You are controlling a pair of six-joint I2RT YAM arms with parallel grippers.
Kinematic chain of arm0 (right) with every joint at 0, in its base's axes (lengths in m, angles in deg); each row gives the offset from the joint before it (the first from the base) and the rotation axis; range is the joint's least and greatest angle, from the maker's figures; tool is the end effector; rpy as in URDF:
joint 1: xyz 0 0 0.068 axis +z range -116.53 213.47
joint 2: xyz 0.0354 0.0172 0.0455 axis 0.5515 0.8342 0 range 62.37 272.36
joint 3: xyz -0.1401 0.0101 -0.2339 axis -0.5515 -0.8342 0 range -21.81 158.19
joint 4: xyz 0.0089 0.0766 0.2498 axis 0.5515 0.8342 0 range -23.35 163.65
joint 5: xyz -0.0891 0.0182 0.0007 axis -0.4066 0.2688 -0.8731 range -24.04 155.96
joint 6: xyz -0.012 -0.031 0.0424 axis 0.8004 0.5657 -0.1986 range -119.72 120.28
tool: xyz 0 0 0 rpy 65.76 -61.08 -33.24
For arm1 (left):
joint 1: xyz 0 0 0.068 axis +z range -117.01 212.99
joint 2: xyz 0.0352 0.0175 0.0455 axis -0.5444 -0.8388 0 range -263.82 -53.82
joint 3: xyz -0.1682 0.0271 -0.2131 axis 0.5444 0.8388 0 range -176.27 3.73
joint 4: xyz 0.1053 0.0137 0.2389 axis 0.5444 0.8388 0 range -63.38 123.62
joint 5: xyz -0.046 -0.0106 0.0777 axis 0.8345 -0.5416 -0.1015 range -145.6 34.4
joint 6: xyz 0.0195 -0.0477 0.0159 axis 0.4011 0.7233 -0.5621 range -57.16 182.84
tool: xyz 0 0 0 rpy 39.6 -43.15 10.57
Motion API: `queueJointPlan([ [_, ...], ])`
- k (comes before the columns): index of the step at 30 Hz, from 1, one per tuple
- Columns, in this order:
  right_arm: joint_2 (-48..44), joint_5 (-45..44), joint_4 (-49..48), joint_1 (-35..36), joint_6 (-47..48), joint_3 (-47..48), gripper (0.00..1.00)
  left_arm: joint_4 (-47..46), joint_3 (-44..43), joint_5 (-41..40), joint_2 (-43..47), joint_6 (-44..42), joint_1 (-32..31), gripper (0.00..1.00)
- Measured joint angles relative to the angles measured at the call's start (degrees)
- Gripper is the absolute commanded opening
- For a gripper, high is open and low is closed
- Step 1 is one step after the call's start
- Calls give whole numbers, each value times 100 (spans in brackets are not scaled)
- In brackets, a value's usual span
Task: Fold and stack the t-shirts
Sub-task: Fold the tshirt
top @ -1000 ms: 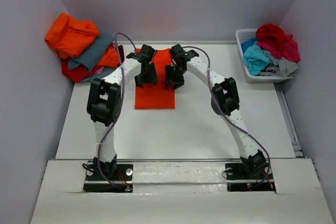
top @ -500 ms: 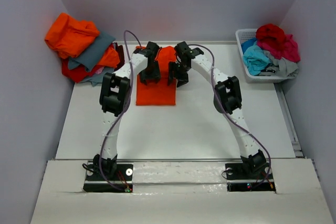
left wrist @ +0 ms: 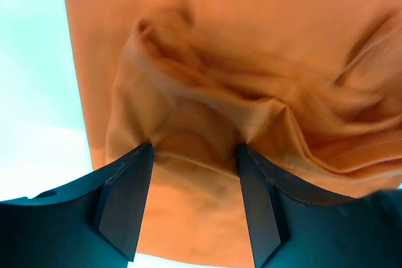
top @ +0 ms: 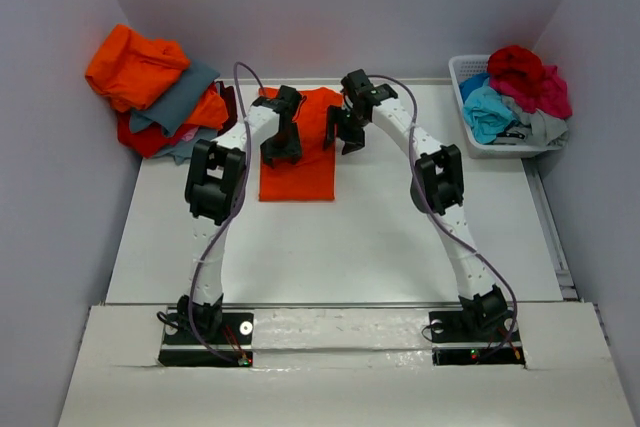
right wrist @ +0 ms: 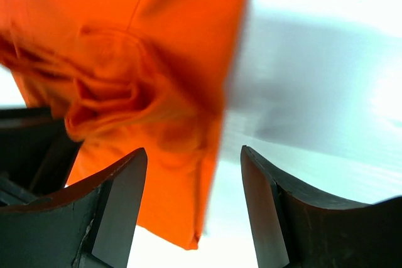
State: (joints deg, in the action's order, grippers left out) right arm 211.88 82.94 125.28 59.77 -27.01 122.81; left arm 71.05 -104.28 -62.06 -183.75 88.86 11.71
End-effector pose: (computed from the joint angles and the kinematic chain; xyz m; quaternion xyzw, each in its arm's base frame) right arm 0.4840 0.2507 0.1897 -0.0255 0.9630 0.2304 0.1374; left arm 0.4515 -0.1716 0.1799 -0.0521 0.9759 -0.0315 0.2096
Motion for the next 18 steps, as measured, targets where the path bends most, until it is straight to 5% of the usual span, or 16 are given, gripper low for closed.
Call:
queueJointPlan([
  [6, 13, 11, -179, -299, -133, 0, 68, 142, 173, -2, 109, 0, -2, 68],
  [18, 33, 22, -214, -337, -142, -2, 68, 496, -1021, -46, -433, -4, -2, 68],
])
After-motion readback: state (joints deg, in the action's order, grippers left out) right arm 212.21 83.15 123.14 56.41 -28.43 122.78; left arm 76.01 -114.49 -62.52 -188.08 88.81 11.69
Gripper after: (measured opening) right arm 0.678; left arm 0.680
